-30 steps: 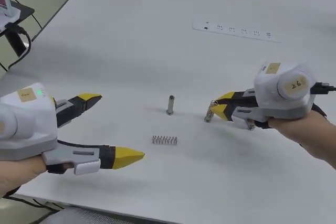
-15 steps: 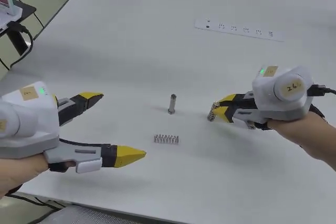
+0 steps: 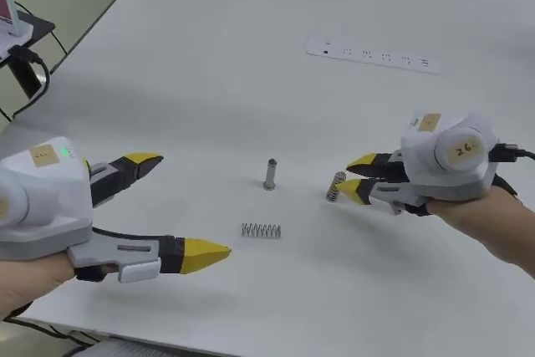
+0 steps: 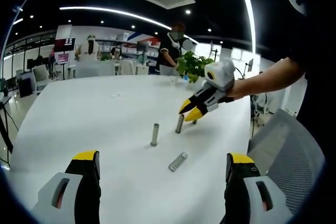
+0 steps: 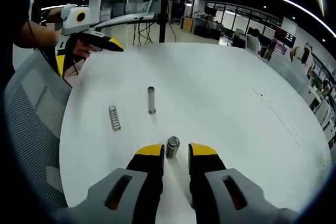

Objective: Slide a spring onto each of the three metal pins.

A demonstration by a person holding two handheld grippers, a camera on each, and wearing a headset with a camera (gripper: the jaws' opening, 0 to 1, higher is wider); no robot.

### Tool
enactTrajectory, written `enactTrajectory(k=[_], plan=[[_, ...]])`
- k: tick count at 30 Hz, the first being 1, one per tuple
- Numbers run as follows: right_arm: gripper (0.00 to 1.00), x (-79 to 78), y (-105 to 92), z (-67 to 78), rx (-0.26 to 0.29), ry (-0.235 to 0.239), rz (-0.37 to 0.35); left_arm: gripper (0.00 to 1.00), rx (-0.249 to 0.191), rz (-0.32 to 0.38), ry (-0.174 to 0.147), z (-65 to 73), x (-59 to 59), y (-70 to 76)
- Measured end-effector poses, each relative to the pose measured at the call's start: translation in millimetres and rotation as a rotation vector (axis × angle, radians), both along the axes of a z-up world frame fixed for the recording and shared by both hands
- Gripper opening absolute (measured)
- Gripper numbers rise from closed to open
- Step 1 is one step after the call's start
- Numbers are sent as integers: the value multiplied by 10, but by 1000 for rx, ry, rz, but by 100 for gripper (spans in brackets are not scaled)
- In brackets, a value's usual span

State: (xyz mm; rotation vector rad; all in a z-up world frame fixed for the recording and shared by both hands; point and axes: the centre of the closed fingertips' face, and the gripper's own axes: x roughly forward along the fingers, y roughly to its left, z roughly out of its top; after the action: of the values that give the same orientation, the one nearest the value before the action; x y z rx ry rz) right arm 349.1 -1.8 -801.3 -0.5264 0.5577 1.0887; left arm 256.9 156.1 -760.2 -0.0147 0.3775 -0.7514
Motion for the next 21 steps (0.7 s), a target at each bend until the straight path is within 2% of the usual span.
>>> enactTrajectory(k=[18,21], plan=[[18,-92,-185,183,57,-13,-38,97,11,-18,-11,52,20,-51],[19,-131,-171,270,101,-6,-51,97,14,-20,-12,51,16,-50]])
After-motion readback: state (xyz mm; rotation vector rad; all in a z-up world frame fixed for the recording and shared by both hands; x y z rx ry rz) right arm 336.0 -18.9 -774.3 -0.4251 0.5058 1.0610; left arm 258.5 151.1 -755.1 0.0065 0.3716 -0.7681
